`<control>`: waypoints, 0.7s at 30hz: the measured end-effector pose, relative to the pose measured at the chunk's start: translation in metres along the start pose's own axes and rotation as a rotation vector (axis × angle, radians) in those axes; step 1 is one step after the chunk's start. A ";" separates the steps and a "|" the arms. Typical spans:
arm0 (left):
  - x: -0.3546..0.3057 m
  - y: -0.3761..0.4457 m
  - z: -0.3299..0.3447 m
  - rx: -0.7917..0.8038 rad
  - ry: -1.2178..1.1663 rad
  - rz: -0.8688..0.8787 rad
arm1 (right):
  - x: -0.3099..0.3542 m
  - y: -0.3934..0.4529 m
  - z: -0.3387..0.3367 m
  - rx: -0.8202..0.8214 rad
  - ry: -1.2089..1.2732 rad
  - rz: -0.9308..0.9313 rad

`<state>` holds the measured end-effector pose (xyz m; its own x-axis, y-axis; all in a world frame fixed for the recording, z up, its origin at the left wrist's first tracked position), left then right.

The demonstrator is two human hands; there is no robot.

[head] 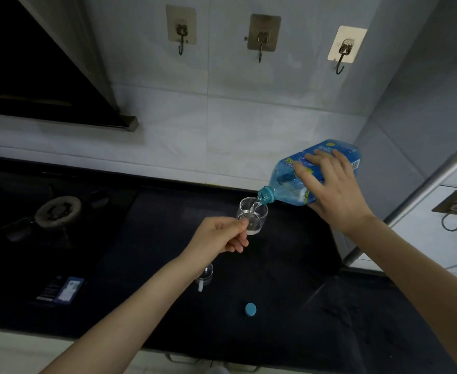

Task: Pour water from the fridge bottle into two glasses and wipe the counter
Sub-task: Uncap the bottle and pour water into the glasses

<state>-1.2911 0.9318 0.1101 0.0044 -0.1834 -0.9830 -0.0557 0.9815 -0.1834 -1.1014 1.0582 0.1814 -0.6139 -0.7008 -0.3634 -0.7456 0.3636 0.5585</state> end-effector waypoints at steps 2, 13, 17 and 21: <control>0.000 -0.001 0.001 0.003 -0.001 0.001 | -0.001 0.000 0.000 0.003 -0.002 -0.005; 0.003 -0.002 0.002 0.004 -0.010 -0.009 | 0.000 -0.001 -0.004 -0.020 -0.002 -0.006; 0.004 -0.001 0.002 0.003 -0.014 -0.017 | 0.001 -0.002 -0.003 -0.029 0.002 -0.012; 0.005 -0.001 0.003 0.004 -0.013 -0.027 | 0.002 -0.003 -0.002 -0.035 0.016 -0.001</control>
<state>-1.2883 0.9301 0.1056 0.0186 -0.2089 -0.9778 -0.0516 0.9764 -0.2096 -1.0997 1.0546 0.1801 -0.6089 -0.7109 -0.3519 -0.7362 0.3413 0.5844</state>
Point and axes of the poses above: each hand's wrist, its own y-axis towards the middle knuckle, its own z-axis out of the palm, x = y × z, the point moved 5 cm from there along y, towards the middle knuckle
